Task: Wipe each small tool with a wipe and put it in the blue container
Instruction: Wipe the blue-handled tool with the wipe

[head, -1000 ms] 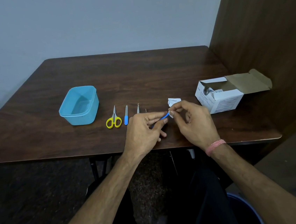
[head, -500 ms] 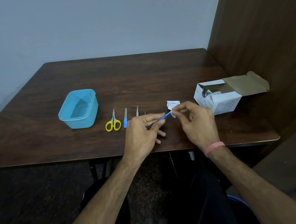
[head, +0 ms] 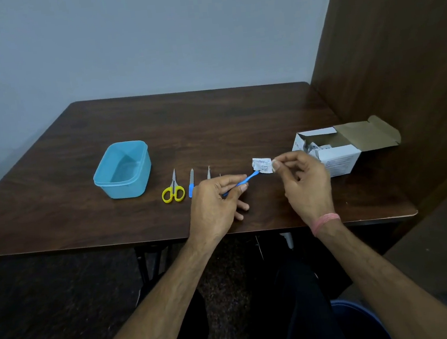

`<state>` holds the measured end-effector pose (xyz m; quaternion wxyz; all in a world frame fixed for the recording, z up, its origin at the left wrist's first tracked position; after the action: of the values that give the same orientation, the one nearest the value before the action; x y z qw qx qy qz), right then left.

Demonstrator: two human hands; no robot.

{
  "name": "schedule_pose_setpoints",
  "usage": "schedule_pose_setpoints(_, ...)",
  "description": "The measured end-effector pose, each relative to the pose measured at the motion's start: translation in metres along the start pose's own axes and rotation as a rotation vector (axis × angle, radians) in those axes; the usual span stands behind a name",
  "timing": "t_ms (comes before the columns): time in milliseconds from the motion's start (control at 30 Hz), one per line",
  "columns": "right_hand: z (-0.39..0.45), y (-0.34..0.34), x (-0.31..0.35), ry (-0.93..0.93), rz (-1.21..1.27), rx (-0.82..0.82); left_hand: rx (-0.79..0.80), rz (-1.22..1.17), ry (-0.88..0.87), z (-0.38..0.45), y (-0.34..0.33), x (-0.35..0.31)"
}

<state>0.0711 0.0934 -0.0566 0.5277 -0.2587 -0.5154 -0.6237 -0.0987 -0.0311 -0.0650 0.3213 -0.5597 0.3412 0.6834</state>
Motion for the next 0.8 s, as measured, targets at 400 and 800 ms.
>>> schedule_pose_setpoints(400,-0.004,-0.005,0.009,0.092,-0.042,0.166,0.041,-0.023,0.018,0.001,0.001,0.002)
schedule_pose_setpoints(800,-0.001,0.003,0.008,-0.003,0.042,0.007,0.025,-0.027,0.038,0.000,0.002,-0.004)
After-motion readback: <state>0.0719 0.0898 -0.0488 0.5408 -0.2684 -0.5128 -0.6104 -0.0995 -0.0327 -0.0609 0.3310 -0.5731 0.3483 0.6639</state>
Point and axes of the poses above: each hand's wrist, its own z-axis towards the middle knuckle, its own y-axis out of the back of the hand, x = y × z, the point moved 2 cm from there along z, towards the middle knuckle, and after that the axes turned 6 degrees about -z, right-handed, at the moved point
